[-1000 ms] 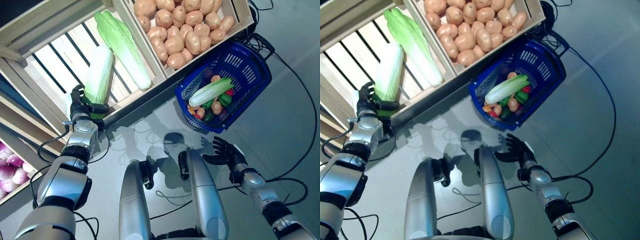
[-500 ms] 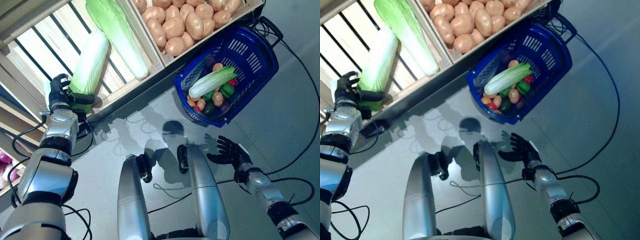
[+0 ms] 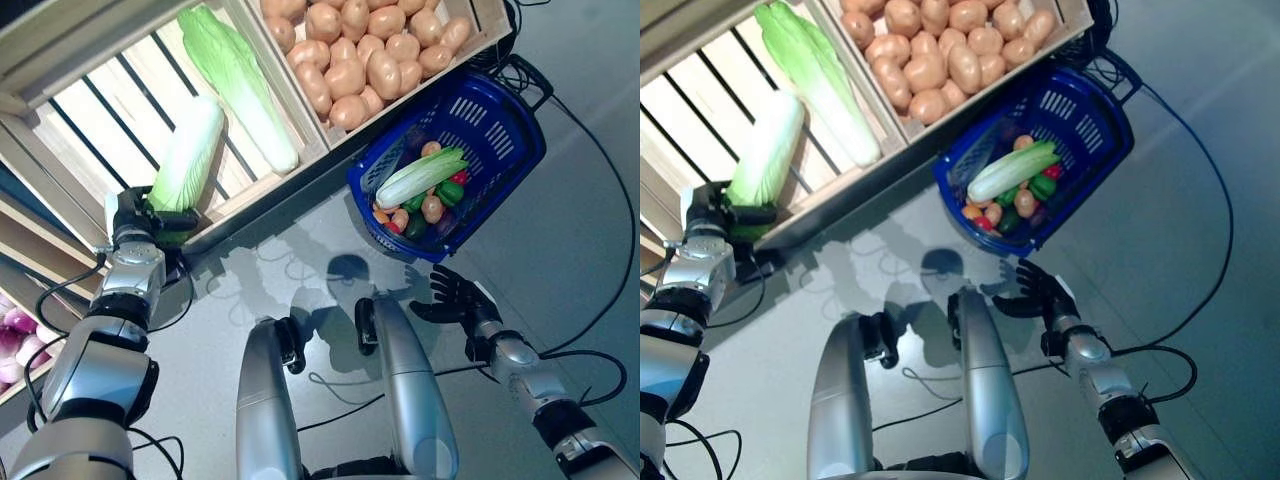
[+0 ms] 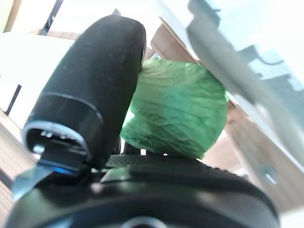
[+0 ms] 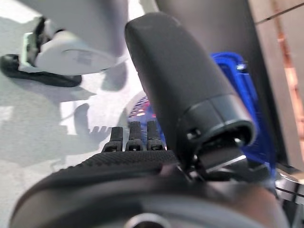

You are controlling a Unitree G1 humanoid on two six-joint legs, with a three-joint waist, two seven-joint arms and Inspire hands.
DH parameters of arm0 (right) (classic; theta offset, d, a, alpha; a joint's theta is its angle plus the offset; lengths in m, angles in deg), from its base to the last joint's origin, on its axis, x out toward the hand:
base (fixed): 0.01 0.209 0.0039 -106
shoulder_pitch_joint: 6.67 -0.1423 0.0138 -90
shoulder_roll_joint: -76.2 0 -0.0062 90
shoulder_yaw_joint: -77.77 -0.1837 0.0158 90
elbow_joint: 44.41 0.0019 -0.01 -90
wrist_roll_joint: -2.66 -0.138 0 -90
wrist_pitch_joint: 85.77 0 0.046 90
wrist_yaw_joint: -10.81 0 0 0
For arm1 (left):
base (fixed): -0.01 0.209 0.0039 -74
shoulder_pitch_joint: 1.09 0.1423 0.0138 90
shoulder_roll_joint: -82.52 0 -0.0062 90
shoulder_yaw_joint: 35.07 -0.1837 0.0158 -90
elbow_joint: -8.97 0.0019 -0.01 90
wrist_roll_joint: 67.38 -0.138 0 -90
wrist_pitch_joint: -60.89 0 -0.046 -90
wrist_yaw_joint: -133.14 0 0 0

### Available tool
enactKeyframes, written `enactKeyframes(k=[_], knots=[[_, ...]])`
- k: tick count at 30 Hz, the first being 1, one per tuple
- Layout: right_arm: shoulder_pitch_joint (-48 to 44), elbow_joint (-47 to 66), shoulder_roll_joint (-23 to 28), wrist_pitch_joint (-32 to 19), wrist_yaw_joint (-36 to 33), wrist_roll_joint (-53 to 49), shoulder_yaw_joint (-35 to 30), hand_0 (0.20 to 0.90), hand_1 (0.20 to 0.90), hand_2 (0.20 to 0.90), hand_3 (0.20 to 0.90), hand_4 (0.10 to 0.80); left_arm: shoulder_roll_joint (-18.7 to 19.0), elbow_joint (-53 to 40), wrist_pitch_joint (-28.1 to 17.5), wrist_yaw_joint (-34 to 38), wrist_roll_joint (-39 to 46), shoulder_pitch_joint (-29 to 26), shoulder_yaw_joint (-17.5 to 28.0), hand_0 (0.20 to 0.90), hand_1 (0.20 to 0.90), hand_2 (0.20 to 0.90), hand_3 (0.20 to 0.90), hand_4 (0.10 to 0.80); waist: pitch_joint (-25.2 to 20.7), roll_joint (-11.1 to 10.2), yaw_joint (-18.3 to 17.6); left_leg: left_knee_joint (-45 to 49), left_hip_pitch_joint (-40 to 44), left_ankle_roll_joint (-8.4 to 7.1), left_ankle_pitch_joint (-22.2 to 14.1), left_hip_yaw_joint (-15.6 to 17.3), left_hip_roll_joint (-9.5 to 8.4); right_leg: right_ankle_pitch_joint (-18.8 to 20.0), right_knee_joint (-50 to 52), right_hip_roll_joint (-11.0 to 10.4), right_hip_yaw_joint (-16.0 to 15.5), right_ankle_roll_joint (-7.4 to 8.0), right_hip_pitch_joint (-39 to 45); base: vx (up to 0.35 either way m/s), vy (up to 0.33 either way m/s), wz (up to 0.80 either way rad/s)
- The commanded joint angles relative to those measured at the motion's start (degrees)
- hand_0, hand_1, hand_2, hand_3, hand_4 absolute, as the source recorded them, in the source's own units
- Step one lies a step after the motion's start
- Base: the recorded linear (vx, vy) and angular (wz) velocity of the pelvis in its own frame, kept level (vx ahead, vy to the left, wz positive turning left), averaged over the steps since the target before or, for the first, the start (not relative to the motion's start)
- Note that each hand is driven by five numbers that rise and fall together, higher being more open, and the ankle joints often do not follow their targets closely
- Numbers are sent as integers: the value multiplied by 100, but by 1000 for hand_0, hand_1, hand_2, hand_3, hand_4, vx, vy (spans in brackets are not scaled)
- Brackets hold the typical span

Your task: Put vegetables into the basket

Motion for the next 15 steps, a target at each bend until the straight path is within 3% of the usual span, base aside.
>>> enactKeyframes(k=[1, 7, 8, 15], knots=[[-97, 540, 150, -191, -100, -178, -301, 900, 900, 900, 900, 800, 399, -204, -222, 182, -96, 77, 375, 300, 300, 300, 300, 400, -167, 55, 86, -707, 688, 165, 285, 331, -67, 538, -864, -187, -5, 45, 873, 0, 0, 0], [149, 469, 12, -288, -105, -168, -364, 900, 900, 900, 900, 800, 388, -319, -421, 205, -98, 410, 528, 300, 300, 300, 300, 400, -524, 108, 122, -1460, 1393, 117, 510, 312, -70, 701, -1449, -297, -20, 98, 1515, 27, -18, -1], [246, 481, -34, -322, -82, -152, -390, 900, 900, 900, 900, 800, 387, -382, -512, 198, -131, 533, 605, 300, 300, 300, 300, 400, -636, 117, 136, -1791, 1550, 138, 765, 324, -70, 919, -1748, -319, -50, 67, 1669, 26, -47, 0], [953, 534, -447, -499, 21, -1, -545, 900, 900, 900, 900, 800, 223, -984, -945, 203, -542, 1441, 1055, 300, 300, 300, 300, 400, -1268, 180, 255, -3238, 2794, 74, 1232, 276, -235, 1185, -3053, -410, -201, 168, 2981, 136, -62, 2]])
